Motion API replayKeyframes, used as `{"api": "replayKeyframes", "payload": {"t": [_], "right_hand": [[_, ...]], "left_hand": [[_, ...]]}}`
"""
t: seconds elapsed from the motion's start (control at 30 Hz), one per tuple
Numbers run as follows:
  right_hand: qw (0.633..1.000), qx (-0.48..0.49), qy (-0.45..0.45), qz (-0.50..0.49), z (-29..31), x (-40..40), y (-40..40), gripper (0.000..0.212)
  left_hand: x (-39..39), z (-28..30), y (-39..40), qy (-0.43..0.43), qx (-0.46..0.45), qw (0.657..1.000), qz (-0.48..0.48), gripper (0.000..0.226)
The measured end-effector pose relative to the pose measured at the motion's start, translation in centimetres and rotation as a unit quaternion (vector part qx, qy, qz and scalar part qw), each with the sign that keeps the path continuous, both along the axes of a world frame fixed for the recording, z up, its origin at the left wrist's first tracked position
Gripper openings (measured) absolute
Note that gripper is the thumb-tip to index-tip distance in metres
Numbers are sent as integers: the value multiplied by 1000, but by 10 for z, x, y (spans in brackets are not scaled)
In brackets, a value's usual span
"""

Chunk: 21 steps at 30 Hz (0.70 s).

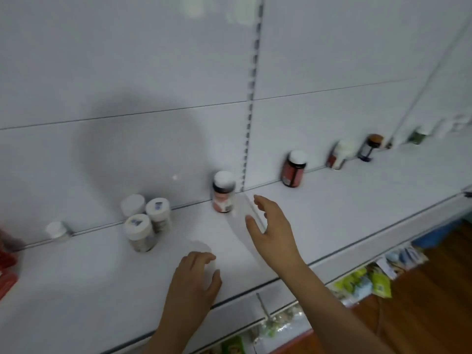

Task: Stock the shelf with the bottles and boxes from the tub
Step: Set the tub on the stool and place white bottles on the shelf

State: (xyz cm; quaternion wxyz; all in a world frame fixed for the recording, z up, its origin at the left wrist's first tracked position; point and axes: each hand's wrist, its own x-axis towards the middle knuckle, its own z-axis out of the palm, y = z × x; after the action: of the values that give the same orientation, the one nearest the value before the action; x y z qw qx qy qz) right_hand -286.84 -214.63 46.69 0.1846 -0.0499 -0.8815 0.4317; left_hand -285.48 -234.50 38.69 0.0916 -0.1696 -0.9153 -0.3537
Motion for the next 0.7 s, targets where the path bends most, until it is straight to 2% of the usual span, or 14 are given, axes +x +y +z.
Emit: {"api": "replayKeyframes", "payload": {"t": [0.3,0.5,0.7], "right_hand": [[989,36,17,-145,19,145,210,52],[966,62,5,-249,19,270,347,53],[933,80,-10,-350,18,362,453,54]], "left_hand": [[75,18,220,-21,-15,978,-209,46],[156,20,372,-6,-24,946,-324,53],[219,18,486,-1,-42,913,-407,61]]}}
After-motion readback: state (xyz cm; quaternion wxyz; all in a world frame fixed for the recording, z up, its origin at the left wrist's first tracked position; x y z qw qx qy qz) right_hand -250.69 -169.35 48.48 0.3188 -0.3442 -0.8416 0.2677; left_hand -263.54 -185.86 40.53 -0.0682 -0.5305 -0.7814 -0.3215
